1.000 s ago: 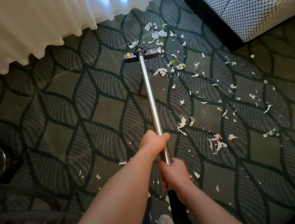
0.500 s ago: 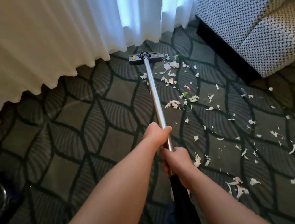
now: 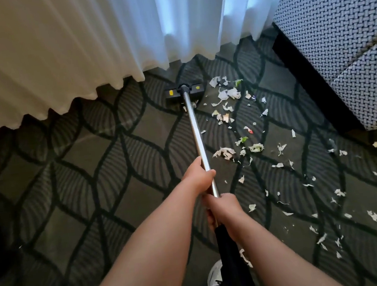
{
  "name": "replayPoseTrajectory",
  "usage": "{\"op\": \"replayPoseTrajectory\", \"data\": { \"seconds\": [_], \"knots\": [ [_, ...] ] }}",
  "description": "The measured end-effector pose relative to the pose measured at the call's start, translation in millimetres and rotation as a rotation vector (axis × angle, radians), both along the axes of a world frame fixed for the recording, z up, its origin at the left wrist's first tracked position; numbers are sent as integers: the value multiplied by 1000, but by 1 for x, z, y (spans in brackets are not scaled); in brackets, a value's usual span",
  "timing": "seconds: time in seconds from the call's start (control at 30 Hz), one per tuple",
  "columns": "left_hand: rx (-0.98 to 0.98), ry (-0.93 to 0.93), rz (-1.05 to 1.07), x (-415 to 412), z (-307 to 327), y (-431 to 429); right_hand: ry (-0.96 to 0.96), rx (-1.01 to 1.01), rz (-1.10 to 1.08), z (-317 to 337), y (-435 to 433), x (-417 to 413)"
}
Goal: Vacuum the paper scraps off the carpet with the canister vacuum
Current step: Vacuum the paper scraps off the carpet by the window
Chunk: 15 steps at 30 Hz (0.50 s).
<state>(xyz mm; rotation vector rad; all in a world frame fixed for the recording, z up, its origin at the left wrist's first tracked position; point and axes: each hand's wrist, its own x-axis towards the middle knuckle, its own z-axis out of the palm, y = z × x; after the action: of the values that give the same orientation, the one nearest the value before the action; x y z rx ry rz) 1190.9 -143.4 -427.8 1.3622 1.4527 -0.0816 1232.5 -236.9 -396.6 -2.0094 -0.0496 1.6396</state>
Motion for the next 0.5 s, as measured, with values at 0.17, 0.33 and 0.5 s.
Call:
{"op": "replayPoseTrajectory", "data": {
  "seconds": [0.17,0.33,0.5],
  "knots": [
    [-31,-65,19,5,0,-11,44,-42,32,6,-7,11],
    [-47,-69,33,10,21,-12,54,-39,37,36,-6,19],
    [-54,-83,40,8,37,-35,52,-84,54,60,-26,18]
  ]
}}
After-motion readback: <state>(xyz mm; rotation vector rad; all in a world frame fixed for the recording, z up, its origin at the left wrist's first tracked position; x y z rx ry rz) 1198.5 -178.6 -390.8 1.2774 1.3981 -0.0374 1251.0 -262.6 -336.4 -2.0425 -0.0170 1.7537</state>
